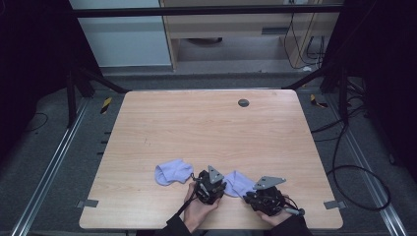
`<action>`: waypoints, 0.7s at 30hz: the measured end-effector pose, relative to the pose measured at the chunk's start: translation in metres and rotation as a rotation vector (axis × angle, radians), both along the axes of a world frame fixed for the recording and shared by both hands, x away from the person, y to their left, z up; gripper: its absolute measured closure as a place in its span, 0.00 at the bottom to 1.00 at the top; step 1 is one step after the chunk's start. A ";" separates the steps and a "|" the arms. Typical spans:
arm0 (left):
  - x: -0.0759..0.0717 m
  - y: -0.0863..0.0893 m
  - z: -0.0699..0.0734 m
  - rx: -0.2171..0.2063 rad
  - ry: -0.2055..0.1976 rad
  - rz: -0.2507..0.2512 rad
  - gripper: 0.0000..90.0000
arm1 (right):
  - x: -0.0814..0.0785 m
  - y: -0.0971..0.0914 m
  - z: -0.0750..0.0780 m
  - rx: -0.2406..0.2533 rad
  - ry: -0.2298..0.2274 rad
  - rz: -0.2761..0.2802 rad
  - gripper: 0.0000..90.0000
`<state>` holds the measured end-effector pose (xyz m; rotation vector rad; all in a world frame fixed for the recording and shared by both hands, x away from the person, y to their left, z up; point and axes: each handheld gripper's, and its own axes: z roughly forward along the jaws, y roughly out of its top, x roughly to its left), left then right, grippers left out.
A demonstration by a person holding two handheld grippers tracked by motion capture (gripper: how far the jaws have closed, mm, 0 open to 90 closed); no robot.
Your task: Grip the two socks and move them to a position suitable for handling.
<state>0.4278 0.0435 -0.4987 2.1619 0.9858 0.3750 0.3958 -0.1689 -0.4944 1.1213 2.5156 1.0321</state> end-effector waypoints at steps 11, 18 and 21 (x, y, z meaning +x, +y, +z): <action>0.001 -0.003 0.001 0.008 0.011 -0.012 0.97 | 0.000 -0.003 0.009 0.087 -0.018 0.001 0.94; 0.001 -0.003 0.002 0.010 0.009 -0.026 0.98 | 0.003 -0.012 0.021 0.185 -0.080 -0.058 0.94; 0.002 -0.002 0.002 0.011 0.010 -0.035 0.98 | 0.007 -0.015 0.024 0.205 -0.104 -0.100 0.94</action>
